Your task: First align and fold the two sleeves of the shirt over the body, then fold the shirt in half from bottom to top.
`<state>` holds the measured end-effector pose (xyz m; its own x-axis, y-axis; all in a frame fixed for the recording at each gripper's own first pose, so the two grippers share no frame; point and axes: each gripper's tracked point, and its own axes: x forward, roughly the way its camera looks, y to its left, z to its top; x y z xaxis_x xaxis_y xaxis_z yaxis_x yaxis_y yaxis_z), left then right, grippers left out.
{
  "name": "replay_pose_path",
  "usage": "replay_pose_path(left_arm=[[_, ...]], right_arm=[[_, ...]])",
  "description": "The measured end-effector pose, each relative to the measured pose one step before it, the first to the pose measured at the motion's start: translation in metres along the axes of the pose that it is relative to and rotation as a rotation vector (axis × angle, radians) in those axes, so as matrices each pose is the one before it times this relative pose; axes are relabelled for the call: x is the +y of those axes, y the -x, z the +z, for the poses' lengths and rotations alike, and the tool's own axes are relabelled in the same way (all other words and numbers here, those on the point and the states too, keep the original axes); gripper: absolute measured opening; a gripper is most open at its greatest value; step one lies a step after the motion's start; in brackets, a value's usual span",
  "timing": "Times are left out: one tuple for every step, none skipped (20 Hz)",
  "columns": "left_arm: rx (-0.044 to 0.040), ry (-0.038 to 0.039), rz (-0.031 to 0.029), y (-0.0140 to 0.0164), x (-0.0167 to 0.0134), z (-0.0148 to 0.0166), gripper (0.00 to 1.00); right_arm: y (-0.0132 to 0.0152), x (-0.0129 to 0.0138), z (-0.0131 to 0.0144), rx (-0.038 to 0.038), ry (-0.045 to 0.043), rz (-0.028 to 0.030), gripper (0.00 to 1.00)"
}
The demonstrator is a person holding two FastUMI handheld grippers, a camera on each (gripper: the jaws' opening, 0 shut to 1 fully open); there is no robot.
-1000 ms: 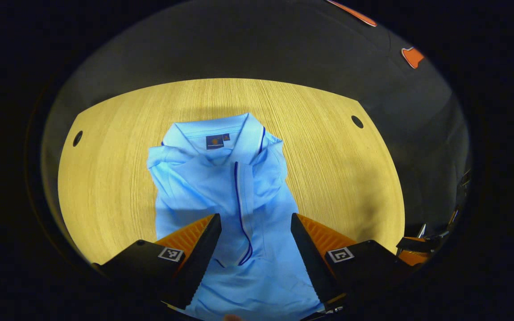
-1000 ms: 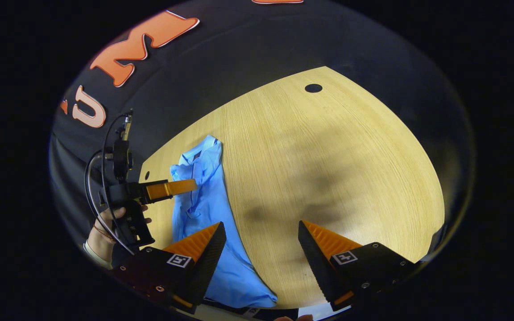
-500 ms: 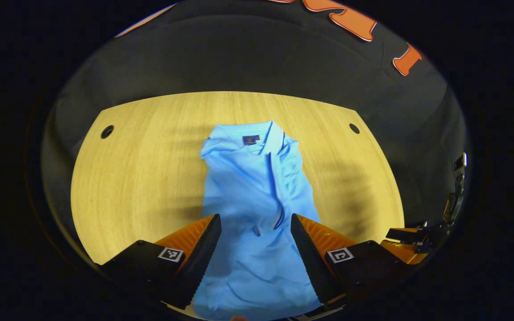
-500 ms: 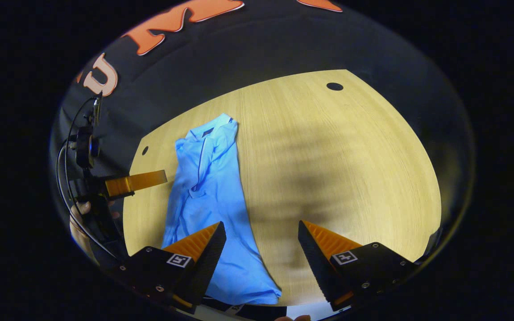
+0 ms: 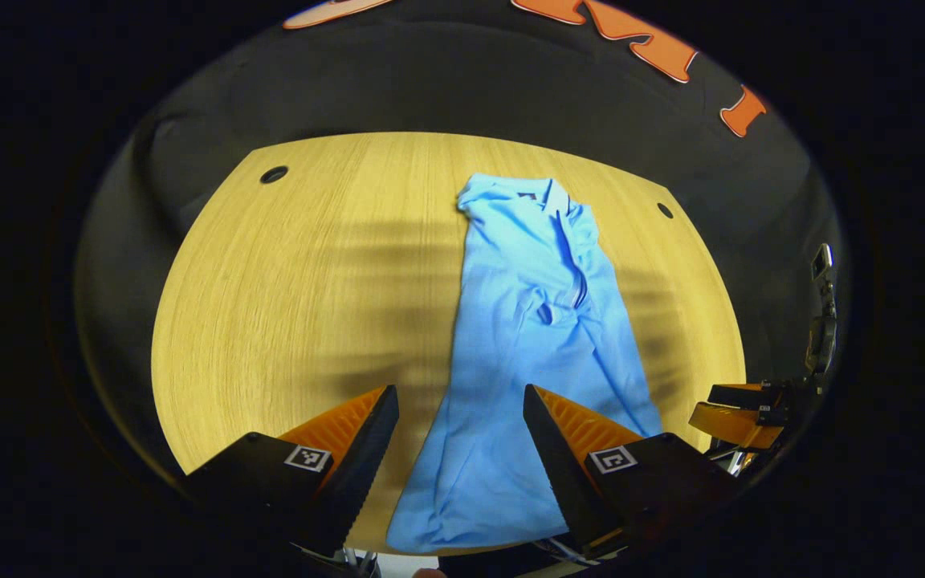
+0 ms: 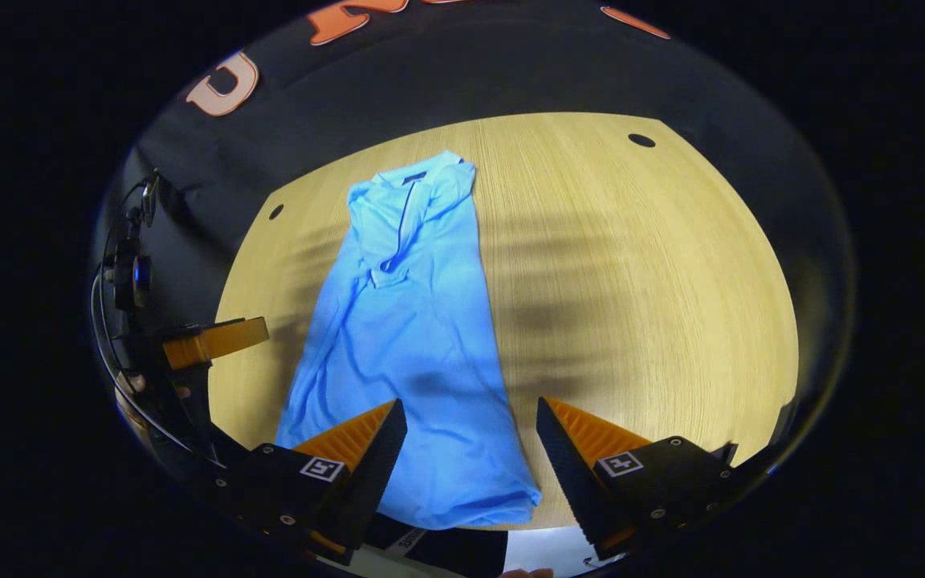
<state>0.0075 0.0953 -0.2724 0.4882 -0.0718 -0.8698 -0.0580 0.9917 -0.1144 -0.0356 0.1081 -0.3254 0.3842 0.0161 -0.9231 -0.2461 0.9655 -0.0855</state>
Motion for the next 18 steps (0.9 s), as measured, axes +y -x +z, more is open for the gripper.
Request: replay_pose_path(left_arm=[[0.00757, 0.00324, 0.00099, 0.00757, 0.00336, -0.01169, 1.0], [0.00756, 0.00069, -0.00011, 0.00311, 0.00381, -0.01063, 1.0], [0.00829, -0.00168, 0.00352, 0.00007, 0.00345, -0.01181, 1.0], [0.00683, -0.0034, 0.00247, 0.00188, 0.00254, -0.01043, 1.0], [0.01223, -0.00175, 0.00437, -0.0001, 0.00272, -0.01475, 1.0], [0.01558, 0.00256, -0.0016, -0.00196, -0.00051, -0.01187, 1.0], [0.01627, 0.0015, -0.00275, -0.00127, 0.0002, -0.01383, 1.0], [0.01398, -0.00585, 0.00571, -0.00211, 0.00119, -0.01248, 1.0], [0.01115, -0.0137, 0.01369, -0.00315, 0.00355, -0.01335, 1.0], [0.011, -0.01066, 0.01175, -0.0027, 0.00298, -0.00988, 1.0], [0.01444, -0.00669, 0.00634, 0.00013, 0.00281, -0.01132, 1.0], [0.01585, 0.00043, 0.00297, -0.00238, 0.00177, -0.01028, 1.0], [0.01504, 0.00374, 0.00239, -0.00285, 0.00168, -0.00902, 1.0], [0.01591, 0.00188, 0.0037, -0.00243, 0.00183, -0.00795, 1.0], [0.0104, 0.00173, 0.00561, 0.00019, 0.00198, -0.00635, 1.0], [0.0077, 0.00031, 0.0054, -0.00339, 0.00128, -0.00657, 1.0], [0.01181, -0.00313, 0.00251, -0.00247, -0.00071, -0.00463, 1.0], [0.00984, -0.00364, 0.00696, -0.00347, 0.00012, -0.0042, 1.0]], right_arm=[[-0.00054, -0.00096, -0.0081, 0.0105, 0.01516, -0.01362, 0.98], [0.00004, -0.00315, -0.0097, 0.01054, 0.01871, -0.0199, 0.99], [-0.00014, -0.0033, -0.01085, 0.01421, 0.01694, -0.02242, 0.99], [-0.00082, -0.0022, -0.01092, 0.01515, 0.00917, -0.01625, 0.99], [-0.00119, -0.00174, -0.01073, 0.01514, 0.00485, -0.0115, 0.99], [-0.00203, -0.00197, -0.01065, 0.01672, 0.00259, -0.01435, 0.99], [-0.00229, -0.00224, -0.0113, 0.0191, 0.00299, -0.0134, 0.99], [-0.003, -0.00114, -0.01022, 0.01604, 0.00343, -0.00811, 0.99], [-0.00266, -0.00052, -0.00966, 0.01337, 0.00104, -0.00599, 0.99], [-0.00348, -0.00125, -0.00878, 0.01599, 0.0038, -0.01038, 0.99], [-0.0029, -0.00167, -0.00811, 0.0124, 0.00356, -0.01254, 0.98], [-0.00317, -0.00139, -0.00794, 0.01303, 0.00106, -0.00832, 0.99], [-0.003, 0.00117, -0.0064, 0.01269, -0.00215, 0.00016, 0.99], [-0.00396, -0.00061, -0.00605, 0.01422, -0.00107, -0.00326, 0.99], [-0.00325, 0.00024, -0.00446, 0.01023, 0.00442, -0.00587, 0.99], [-0.00243, -0.00028, -0.00368, 0.00805, 0.00507, -0.00521, 0.99], [-0.00247, 0.00108, -0.00348, 0.00472, 0.00325, -0.00212, 0.99], [-0.00254, 0.00154, -0.00298, 0.00492, 0.00056, -0.00172, 0.99]])
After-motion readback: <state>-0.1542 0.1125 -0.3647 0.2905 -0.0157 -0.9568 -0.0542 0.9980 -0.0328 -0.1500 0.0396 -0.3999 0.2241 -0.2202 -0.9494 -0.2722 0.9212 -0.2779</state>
